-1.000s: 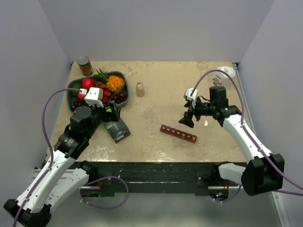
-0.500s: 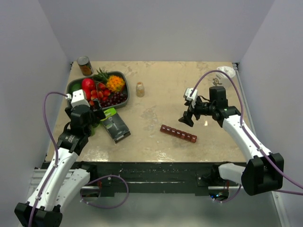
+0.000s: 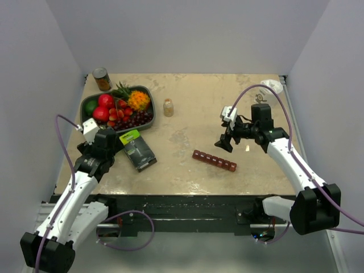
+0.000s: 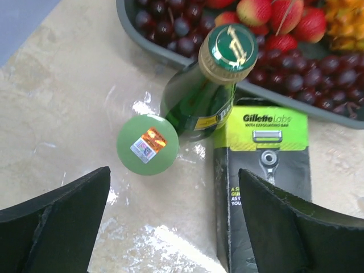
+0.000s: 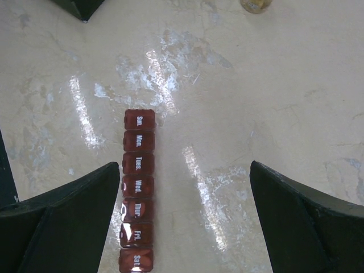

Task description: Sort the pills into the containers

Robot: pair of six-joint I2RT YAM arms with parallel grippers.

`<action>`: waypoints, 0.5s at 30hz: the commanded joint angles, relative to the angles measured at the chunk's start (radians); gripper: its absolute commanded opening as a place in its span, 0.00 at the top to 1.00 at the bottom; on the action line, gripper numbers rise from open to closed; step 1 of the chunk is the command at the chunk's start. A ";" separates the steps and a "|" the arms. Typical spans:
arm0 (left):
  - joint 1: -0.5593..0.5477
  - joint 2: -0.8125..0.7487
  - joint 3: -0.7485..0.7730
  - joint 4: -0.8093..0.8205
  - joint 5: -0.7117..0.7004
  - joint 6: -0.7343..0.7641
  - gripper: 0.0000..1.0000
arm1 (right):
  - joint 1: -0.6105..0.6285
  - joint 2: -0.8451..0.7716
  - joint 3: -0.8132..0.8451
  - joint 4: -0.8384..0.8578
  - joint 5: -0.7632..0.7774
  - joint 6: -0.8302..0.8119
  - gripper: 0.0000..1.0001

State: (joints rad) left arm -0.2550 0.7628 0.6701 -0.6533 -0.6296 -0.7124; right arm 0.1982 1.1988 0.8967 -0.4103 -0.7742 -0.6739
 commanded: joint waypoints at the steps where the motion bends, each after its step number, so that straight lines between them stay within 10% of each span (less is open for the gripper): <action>1: 0.007 -0.011 0.020 0.024 0.026 0.024 0.03 | 0.004 0.021 -0.001 0.010 0.012 -0.024 0.01; 7: 0.007 -0.147 -0.010 0.293 0.664 0.376 0.09 | 0.169 0.082 -0.074 0.010 0.169 -0.200 0.01; 15: -0.007 0.021 -0.076 0.466 1.113 0.409 0.16 | 0.329 0.140 -0.125 0.137 0.332 -0.191 0.01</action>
State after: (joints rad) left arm -0.2512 0.7048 0.6437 -0.3325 0.1745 -0.3630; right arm 0.5049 1.3304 0.7609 -0.3798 -0.5232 -0.8684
